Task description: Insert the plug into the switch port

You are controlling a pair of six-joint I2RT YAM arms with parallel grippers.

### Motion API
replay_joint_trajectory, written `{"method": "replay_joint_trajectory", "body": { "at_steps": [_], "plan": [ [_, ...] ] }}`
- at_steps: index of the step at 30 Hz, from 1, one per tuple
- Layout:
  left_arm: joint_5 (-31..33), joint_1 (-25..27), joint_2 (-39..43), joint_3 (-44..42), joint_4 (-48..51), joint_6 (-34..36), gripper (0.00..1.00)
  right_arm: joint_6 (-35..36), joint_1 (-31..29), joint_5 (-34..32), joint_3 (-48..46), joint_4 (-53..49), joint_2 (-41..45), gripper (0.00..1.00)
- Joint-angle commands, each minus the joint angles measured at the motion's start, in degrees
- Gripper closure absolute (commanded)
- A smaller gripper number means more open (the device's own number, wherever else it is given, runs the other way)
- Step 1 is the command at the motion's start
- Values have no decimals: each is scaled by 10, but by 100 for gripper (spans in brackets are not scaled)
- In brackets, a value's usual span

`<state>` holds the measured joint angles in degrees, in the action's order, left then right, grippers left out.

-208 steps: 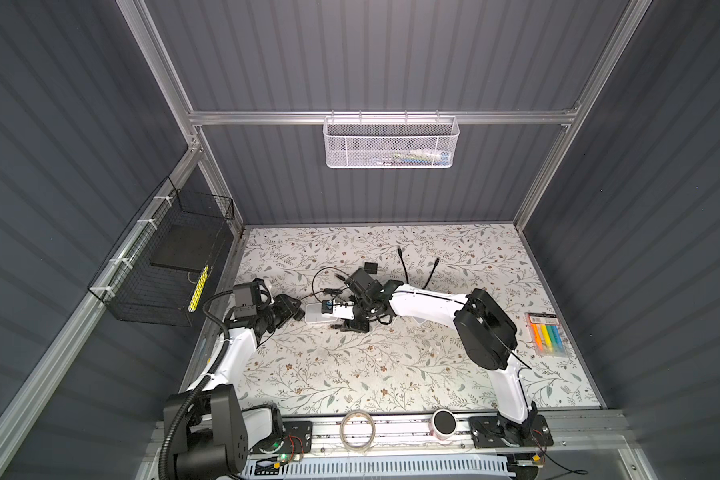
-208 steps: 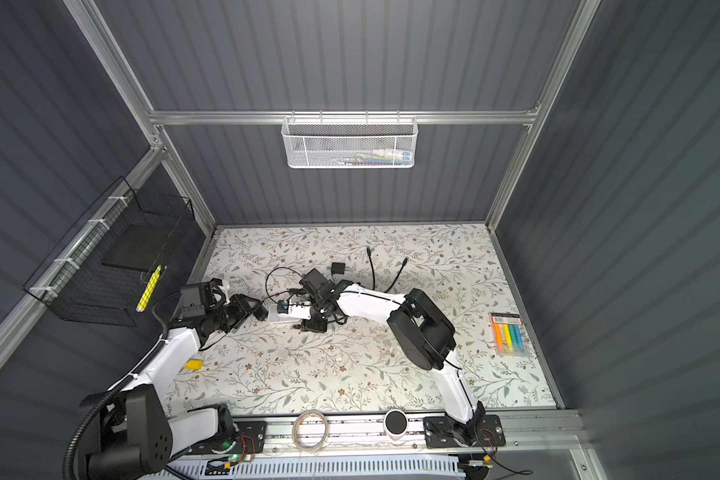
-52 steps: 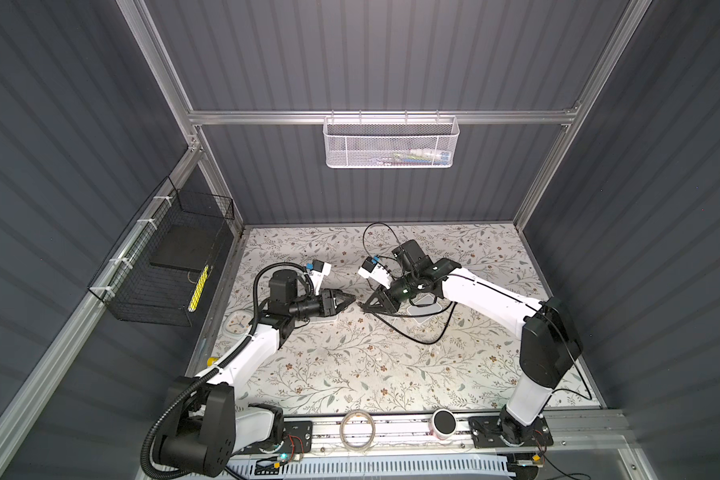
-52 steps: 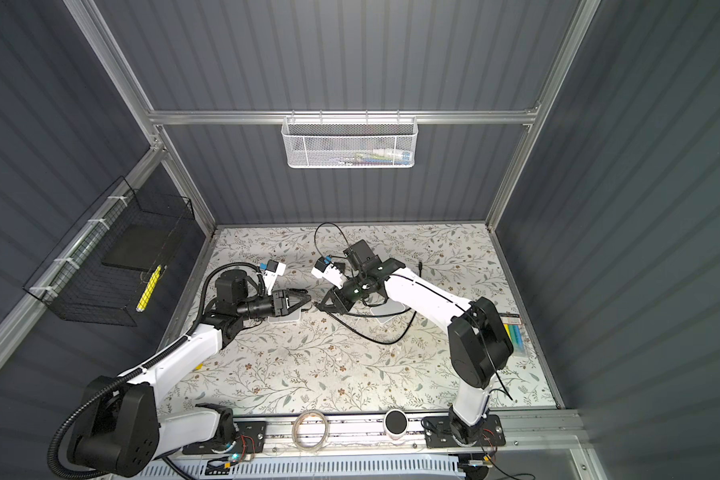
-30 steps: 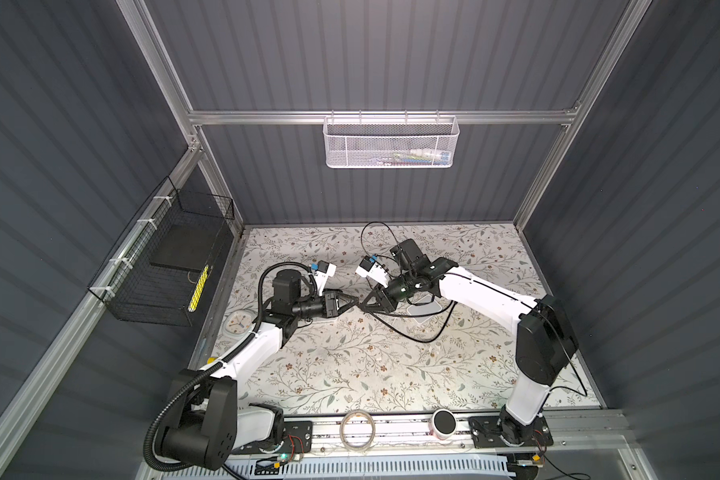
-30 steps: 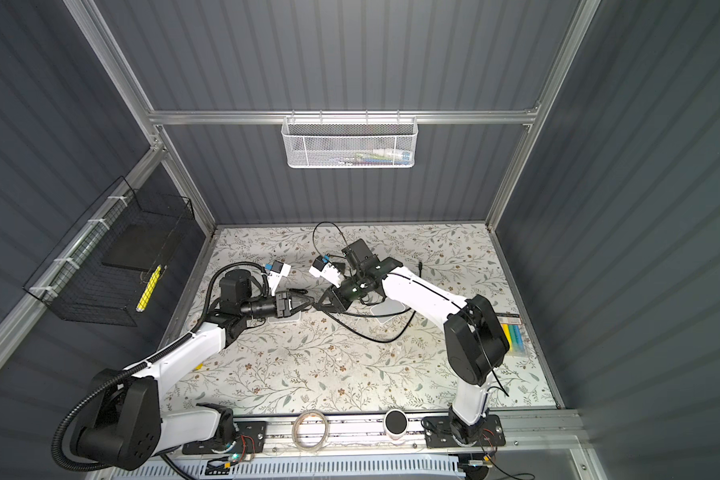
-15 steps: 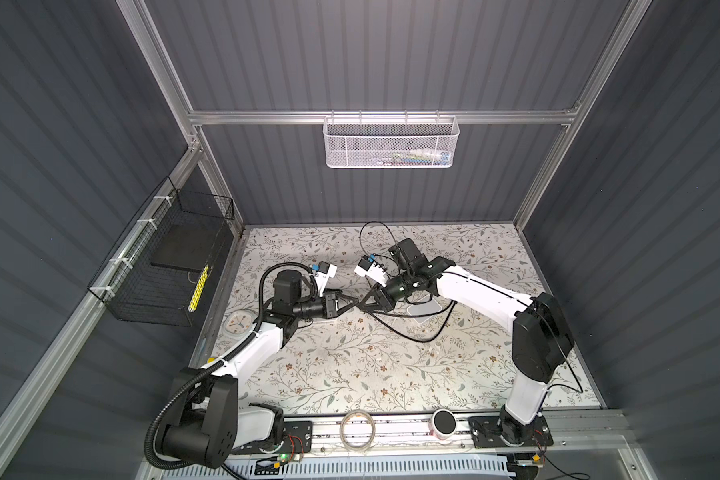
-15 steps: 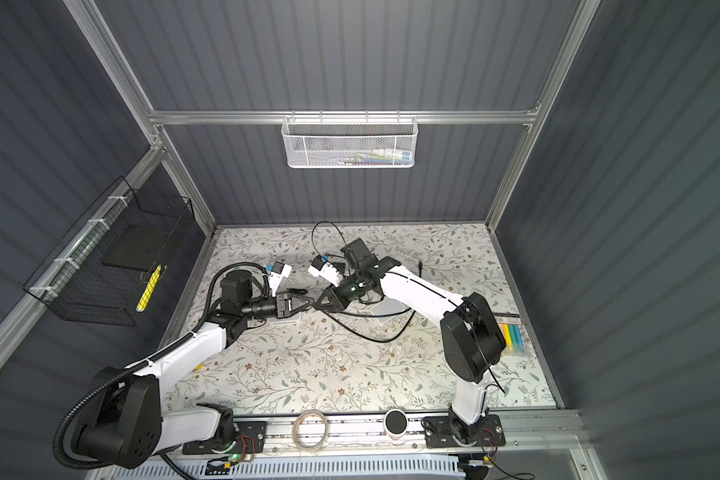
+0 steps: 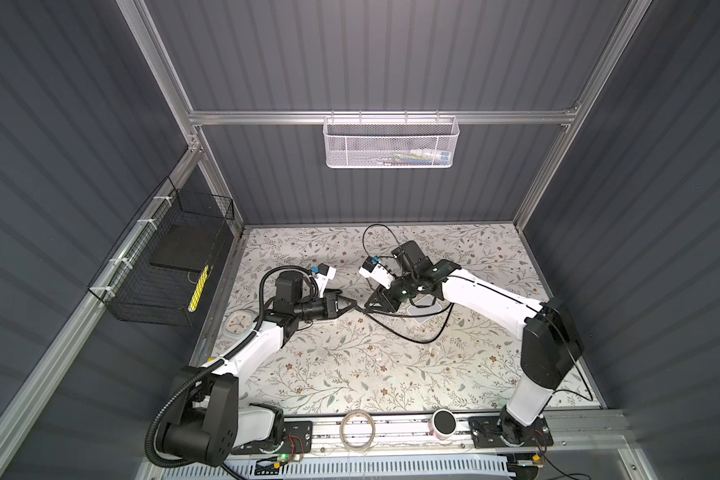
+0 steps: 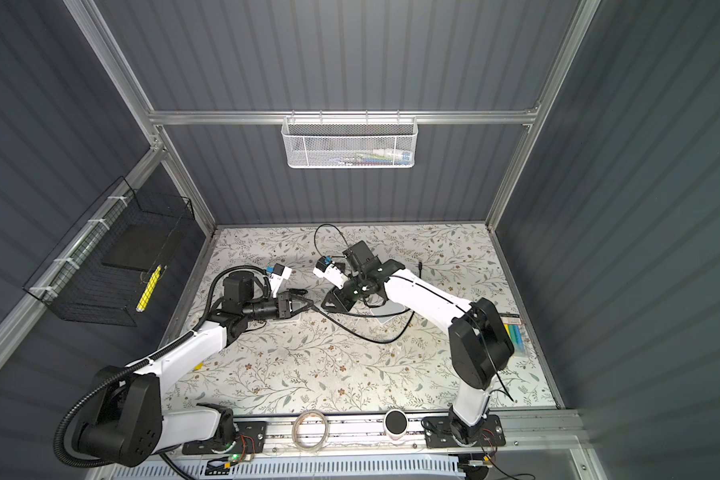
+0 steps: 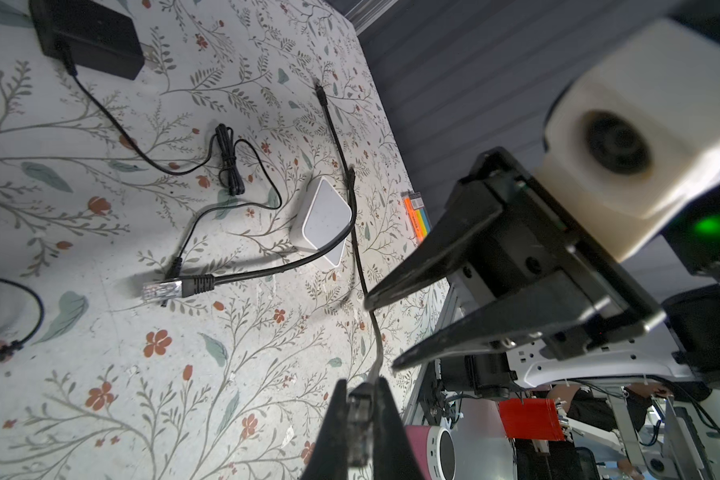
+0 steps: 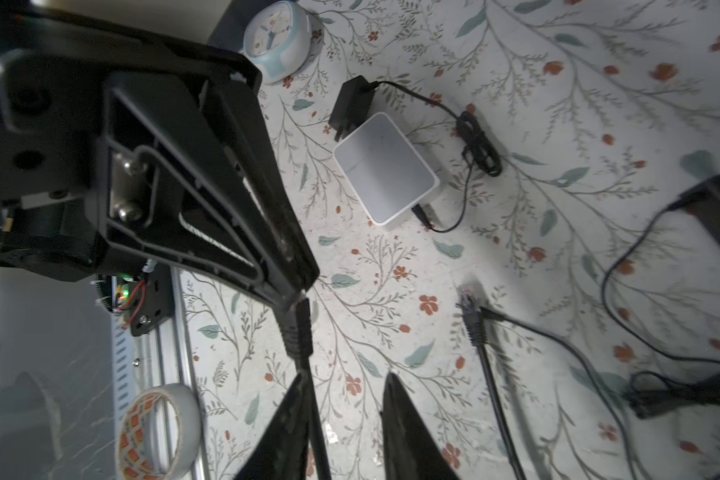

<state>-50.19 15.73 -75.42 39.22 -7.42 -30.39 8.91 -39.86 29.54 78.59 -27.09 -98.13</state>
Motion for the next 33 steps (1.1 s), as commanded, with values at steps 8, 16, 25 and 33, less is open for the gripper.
{"method": "replay_joint_trajectory", "body": {
  "at_steps": [8,16,25,33],
  "plan": [
    [14,2,-44,40,34,-46,100,37,-62,-98,-89,127,38,60],
    [8,2,-30,47,74,-26,100,50,-71,-157,-60,134,-9,56],
    [0,2,-43,40,61,-33,100,41,-75,-143,-61,156,-12,59],
    [-1,2,-41,33,58,-31,100,31,-85,-135,-54,165,-25,65]
  ]
}}
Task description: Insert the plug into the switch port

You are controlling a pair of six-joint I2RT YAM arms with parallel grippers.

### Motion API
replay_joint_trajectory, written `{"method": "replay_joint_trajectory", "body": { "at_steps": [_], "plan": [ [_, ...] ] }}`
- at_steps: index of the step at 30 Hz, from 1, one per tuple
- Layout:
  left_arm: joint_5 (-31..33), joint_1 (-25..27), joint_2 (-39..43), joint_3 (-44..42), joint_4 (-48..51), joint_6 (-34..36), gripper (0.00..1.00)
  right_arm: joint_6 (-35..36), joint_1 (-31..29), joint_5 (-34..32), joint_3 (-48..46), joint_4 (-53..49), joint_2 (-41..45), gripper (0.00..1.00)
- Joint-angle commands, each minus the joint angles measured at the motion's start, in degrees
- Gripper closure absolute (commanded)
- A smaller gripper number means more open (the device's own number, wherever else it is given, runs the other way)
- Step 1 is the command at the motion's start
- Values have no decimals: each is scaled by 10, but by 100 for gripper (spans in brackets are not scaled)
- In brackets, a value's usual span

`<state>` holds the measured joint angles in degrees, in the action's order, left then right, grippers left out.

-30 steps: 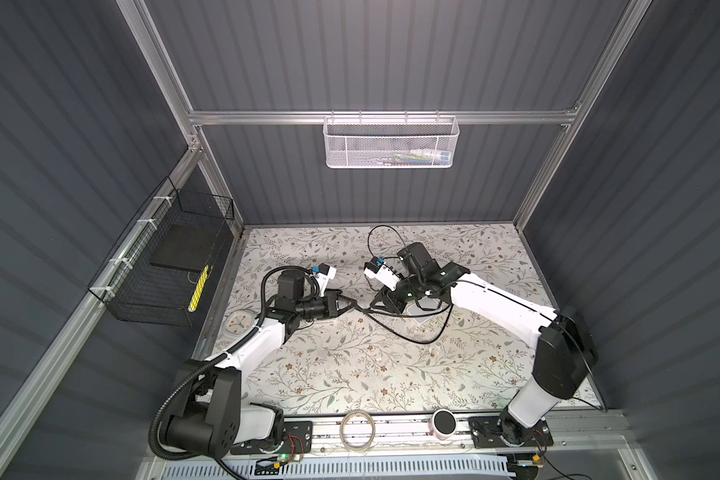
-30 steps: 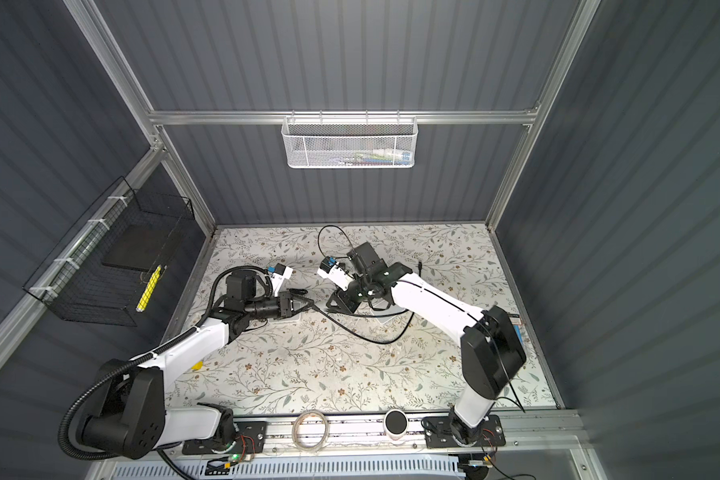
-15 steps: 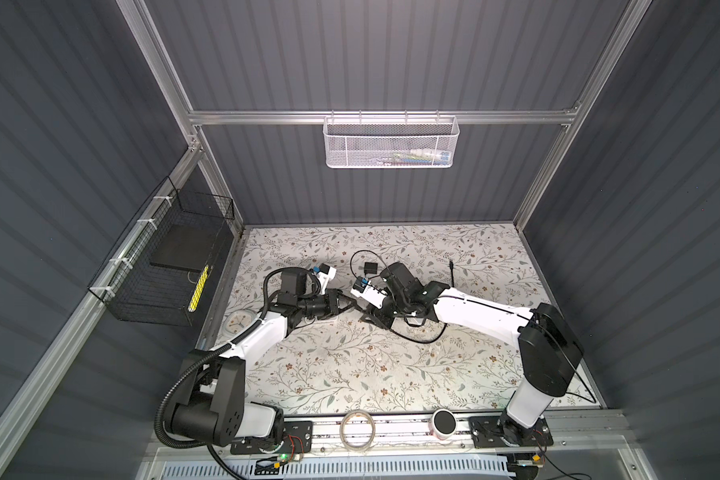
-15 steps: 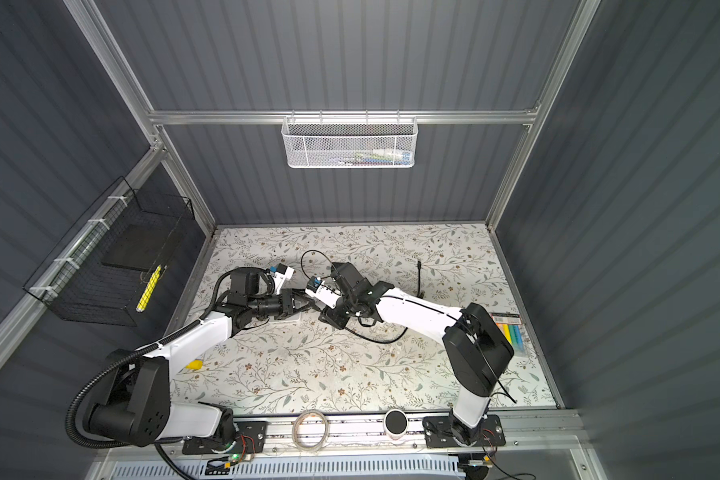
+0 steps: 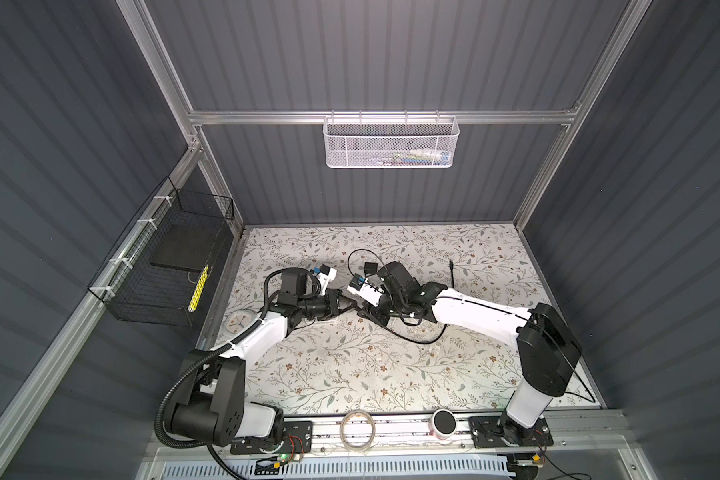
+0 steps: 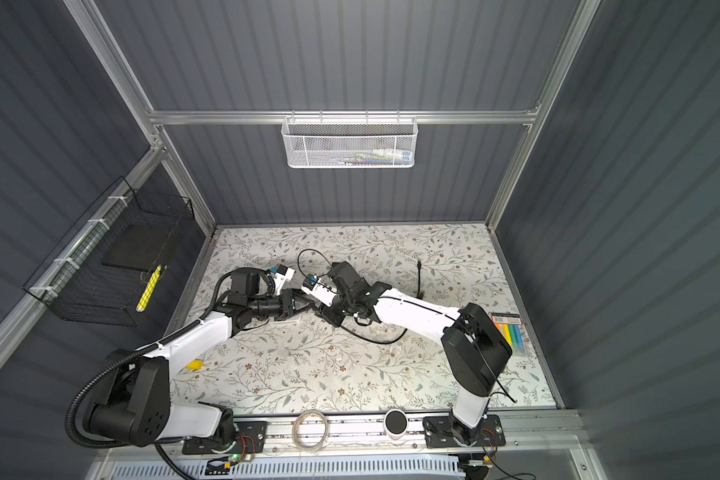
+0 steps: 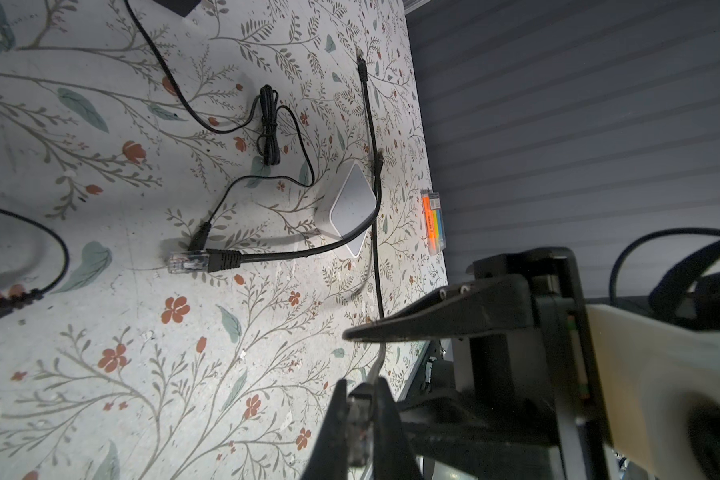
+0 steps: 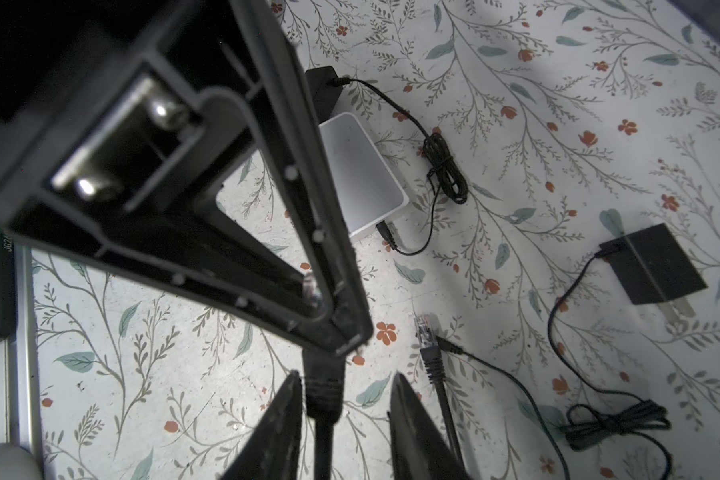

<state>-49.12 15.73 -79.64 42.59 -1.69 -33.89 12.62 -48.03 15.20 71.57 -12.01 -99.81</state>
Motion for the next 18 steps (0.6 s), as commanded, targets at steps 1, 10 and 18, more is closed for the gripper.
{"method": "replay_joint_trajectory", "body": {
  "at_steps": [1,10,18],
  "plan": [
    [-12,2,0,-3,-2,2,100,-6,-4,10,17,18,-8,67],
    [-10,2,3,-7,-5,2,100,-8,-6,15,30,10,-18,91],
    [52,-19,32,14,35,23,80,-22,-8,16,18,-6,-18,100]
  ]
}}
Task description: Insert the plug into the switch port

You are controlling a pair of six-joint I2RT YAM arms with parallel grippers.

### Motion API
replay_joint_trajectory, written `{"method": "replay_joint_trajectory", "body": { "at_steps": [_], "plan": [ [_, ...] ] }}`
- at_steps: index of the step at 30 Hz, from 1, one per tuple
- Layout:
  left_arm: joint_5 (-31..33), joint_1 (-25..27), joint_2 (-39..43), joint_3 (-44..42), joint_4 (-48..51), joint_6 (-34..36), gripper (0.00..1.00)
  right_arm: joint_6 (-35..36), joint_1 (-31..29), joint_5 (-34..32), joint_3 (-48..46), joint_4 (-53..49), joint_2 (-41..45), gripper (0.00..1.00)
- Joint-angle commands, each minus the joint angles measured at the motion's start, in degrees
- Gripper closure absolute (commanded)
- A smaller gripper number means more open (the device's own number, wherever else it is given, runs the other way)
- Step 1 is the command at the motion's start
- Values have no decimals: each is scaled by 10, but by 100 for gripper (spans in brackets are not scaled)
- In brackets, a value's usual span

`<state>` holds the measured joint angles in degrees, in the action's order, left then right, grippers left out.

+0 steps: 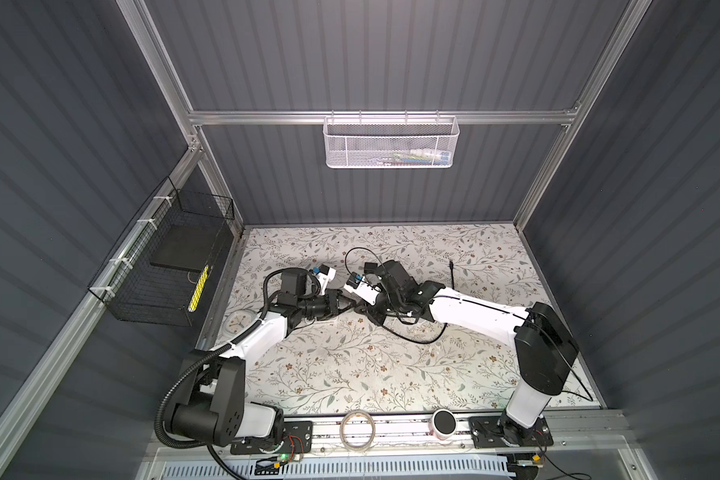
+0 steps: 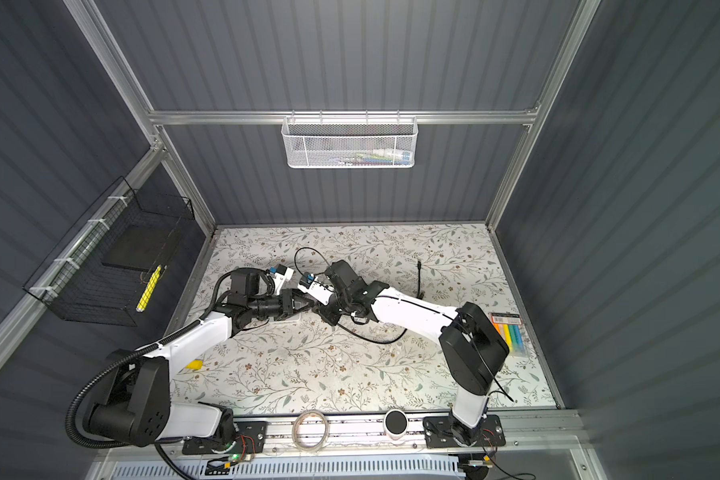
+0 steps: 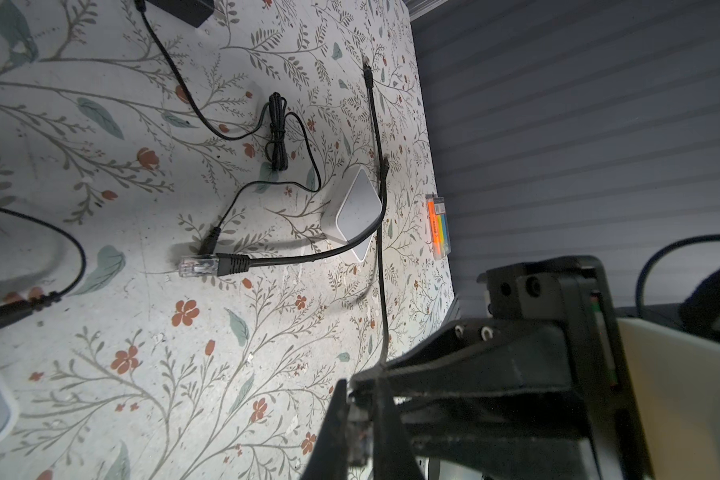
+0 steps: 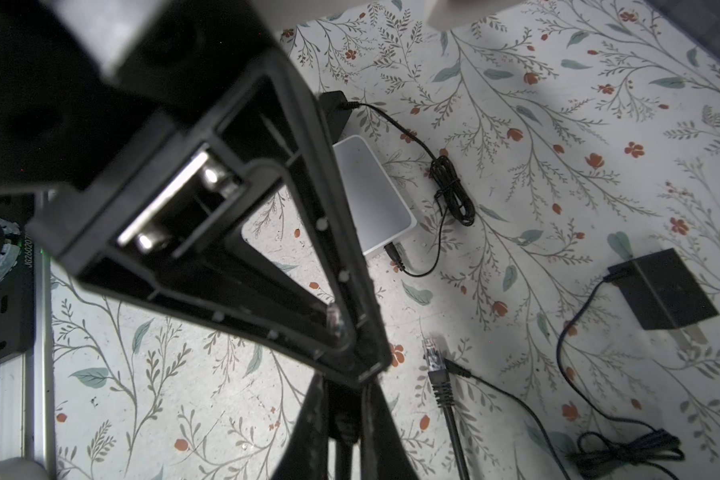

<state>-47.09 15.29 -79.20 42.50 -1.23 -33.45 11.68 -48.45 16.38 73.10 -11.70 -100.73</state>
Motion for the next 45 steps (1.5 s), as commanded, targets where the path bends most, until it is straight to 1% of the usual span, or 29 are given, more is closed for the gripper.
{"method": "replay_joint_trajectory", "body": {
  "at_steps": [1,2,5,6,8,9,13,18,24,27,31,32,40,45],
  "plan": [
    [38,-32,35,18,35,19,72,-16,-5,2,-3,-6,-7,100],
    [44,-51,40,21,41,18,67,-19,-7,1,-8,-4,-5,100],
    [83,-122,47,31,63,13,58,-30,-12,-7,-24,-1,-4,100],
    [106,-138,43,39,79,15,55,-34,-15,-10,-30,-1,-5,100],
    [146,-151,27,57,100,28,54,-46,-19,-10,-37,-2,-7,100],
    [162,-151,10,69,113,40,53,-51,-22,-11,-41,0,-9,100],
    [194,-151,-42,99,134,62,56,-75,-38,-19,-37,-11,-26,100],
    [242,-144,-92,122,152,91,57,-112,-56,-3,-10,-23,-72,100],
    [264,-118,-148,148,165,115,59,-147,-71,7,44,-33,-135,100],
    [275,-97,-167,157,165,124,59,-155,-71,3,74,-43,-158,100],
    [278,-85,-193,169,168,135,59,-159,-71,3,114,-66,-185,100],
    [297,-85,-199,170,168,136,60,-161,-71,6,121,-70,-189,100],
    [341,-79,-212,171,176,151,60,-177,-71,12,136,-70,-207,100],
    [343,-79,-227,170,176,156,60,-195,-72,22,149,-78,-223,100]
  ]
}}
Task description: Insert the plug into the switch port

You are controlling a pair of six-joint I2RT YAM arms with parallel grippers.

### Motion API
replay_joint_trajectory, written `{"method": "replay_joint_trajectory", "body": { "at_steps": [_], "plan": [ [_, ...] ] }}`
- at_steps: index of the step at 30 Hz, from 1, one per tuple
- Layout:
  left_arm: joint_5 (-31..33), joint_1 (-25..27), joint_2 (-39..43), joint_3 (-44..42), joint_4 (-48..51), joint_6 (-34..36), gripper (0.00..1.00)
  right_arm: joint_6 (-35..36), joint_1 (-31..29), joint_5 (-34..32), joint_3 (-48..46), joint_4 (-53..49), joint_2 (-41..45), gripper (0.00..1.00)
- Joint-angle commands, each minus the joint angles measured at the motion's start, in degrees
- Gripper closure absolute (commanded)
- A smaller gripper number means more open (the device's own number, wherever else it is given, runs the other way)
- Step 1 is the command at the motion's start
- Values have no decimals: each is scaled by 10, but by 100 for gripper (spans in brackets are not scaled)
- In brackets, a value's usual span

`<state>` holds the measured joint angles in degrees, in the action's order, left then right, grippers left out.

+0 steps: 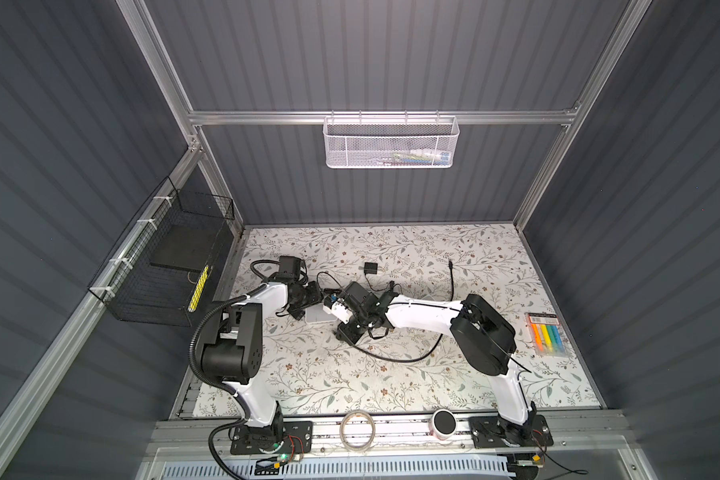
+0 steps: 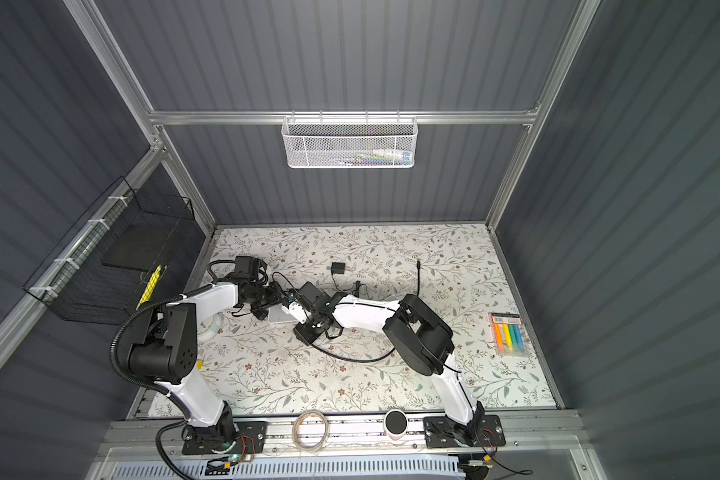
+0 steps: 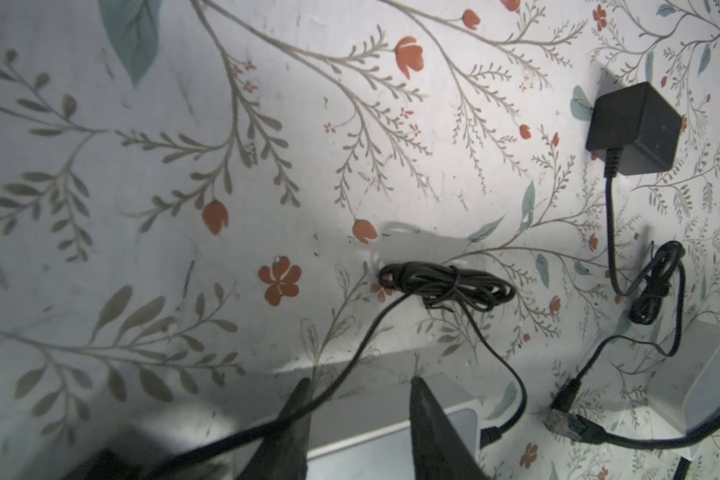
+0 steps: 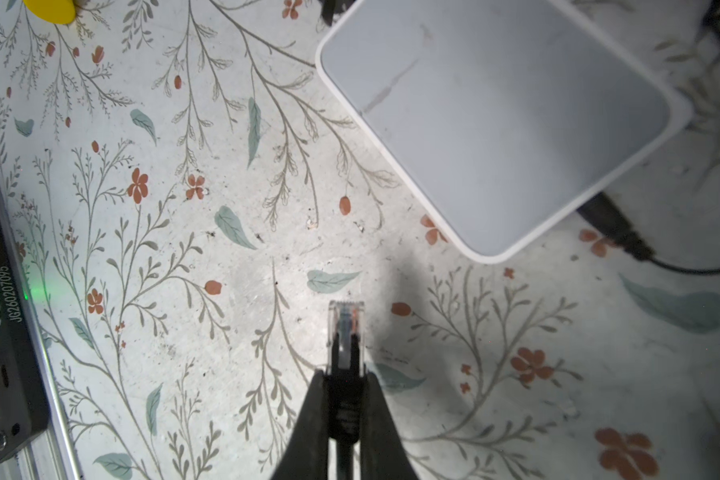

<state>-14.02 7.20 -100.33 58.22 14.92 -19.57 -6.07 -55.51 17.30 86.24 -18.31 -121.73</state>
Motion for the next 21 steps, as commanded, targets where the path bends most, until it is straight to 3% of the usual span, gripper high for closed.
{"method": "replay_joint_trajectory", "body": {
  "at_steps": [1,21],
  "plan": [
    [8,2,-16,10,13,17,60,-21,-1,11,19,-13,-15,100],
    [-32,2,31,-47,-4,3,60,-31,11,-67,97,-92,-63,100]
  ]
}}
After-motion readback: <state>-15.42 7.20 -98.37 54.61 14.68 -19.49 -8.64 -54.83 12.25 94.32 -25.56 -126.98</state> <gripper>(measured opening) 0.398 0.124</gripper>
